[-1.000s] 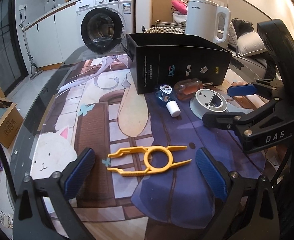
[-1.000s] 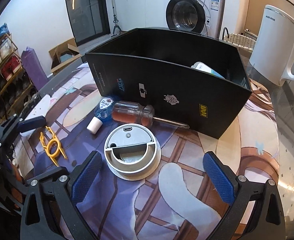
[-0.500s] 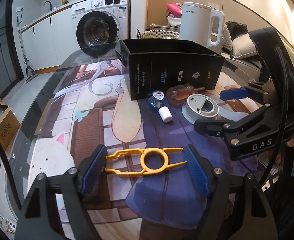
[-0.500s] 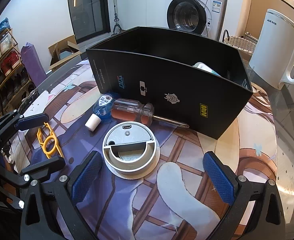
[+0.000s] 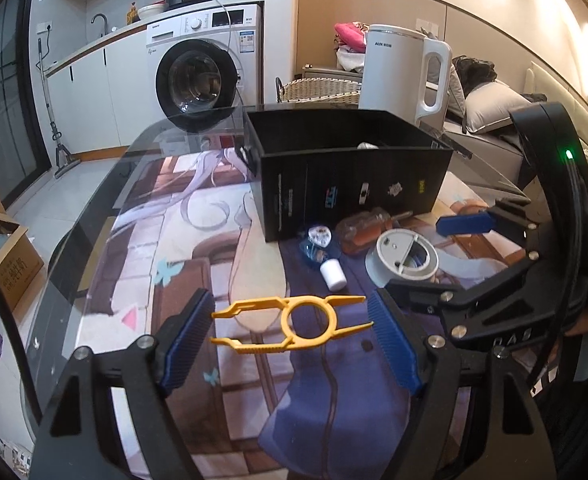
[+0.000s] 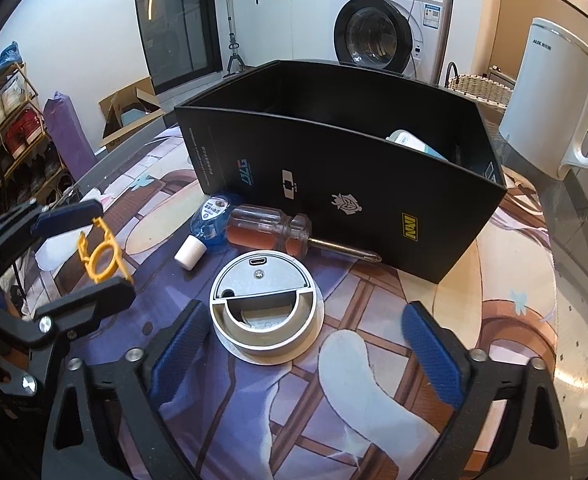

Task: Organize rigid objects
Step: 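Grasp the yellow tweezer tool with the left gripper while the right grasps the white round lid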

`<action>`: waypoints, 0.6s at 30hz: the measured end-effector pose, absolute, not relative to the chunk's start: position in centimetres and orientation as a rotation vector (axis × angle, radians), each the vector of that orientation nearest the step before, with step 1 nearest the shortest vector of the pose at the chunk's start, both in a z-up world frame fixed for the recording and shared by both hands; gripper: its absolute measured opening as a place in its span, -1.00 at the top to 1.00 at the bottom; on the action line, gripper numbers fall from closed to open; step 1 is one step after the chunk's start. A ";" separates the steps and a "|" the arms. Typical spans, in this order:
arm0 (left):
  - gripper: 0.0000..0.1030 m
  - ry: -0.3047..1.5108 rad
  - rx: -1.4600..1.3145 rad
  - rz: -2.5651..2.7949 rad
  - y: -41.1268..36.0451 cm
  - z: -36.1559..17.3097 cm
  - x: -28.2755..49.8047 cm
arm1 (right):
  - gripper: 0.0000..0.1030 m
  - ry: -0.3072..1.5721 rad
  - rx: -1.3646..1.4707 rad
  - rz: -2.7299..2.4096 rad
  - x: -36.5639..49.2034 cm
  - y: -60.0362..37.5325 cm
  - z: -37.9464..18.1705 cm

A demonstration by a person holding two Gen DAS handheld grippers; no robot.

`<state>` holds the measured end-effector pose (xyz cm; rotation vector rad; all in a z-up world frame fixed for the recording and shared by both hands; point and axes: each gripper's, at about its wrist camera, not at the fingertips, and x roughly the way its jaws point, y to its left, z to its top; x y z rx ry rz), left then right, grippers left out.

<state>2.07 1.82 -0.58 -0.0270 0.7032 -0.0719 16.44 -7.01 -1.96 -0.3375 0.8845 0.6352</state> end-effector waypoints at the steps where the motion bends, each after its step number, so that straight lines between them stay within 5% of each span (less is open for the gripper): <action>1: -0.53 0.697 -0.028 -0.068 1.9 -0.4 2.3 | -0.79 0.882 -0.339 0.638 16.4 -7.0 -1.9; 11: -0.53 0.661 -0.051 -0.068 2.3 -0.1 3.9 | -0.54 0.864 -0.340 0.658 16.2 -7.4 -1.8; 18: -0.53 0.649 -0.066 -0.080 2.4 0.4 4.0 | -0.18 0.847 -0.340 0.671 15.8 -7.8 -1.7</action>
